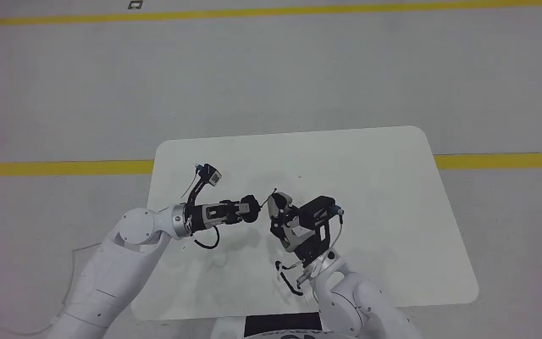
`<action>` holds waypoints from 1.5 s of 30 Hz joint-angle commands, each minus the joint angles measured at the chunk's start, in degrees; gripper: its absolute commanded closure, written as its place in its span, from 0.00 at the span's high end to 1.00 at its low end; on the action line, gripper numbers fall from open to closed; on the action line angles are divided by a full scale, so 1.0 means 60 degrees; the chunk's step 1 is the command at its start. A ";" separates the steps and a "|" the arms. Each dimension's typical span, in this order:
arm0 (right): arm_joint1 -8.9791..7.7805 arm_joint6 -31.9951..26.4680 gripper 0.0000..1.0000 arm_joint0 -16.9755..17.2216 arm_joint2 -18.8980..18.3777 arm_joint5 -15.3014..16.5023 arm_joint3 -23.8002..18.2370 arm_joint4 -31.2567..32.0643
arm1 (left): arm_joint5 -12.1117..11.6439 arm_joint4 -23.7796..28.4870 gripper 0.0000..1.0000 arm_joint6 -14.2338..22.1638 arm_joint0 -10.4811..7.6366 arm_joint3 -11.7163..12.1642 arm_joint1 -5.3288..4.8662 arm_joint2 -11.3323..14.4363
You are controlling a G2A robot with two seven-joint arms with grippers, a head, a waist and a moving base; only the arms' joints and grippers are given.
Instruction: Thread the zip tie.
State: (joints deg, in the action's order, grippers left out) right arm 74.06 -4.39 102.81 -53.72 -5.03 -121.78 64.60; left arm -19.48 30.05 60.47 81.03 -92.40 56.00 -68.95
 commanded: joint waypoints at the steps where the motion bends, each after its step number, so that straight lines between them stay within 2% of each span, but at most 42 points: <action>1: -0.0004 -0.0008 0.00 0.0008 0.0002 -0.0018 -0.0010 0.0031 | 0.0000 0.0000 0.00 0.0000 0.0000 0.0000 0.0000 0.0000; 45: -0.0035 -0.0103 0.00 -0.0037 0.0114 -0.0220 -0.0057 0.0248 | 0.0000 0.0000 0.00 0.0000 0.0000 0.0000 0.0000 0.0000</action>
State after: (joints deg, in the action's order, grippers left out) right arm 73.86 -5.02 102.57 -53.05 -6.38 -122.11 65.99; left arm -19.48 30.05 60.47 81.03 -92.40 56.00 -68.95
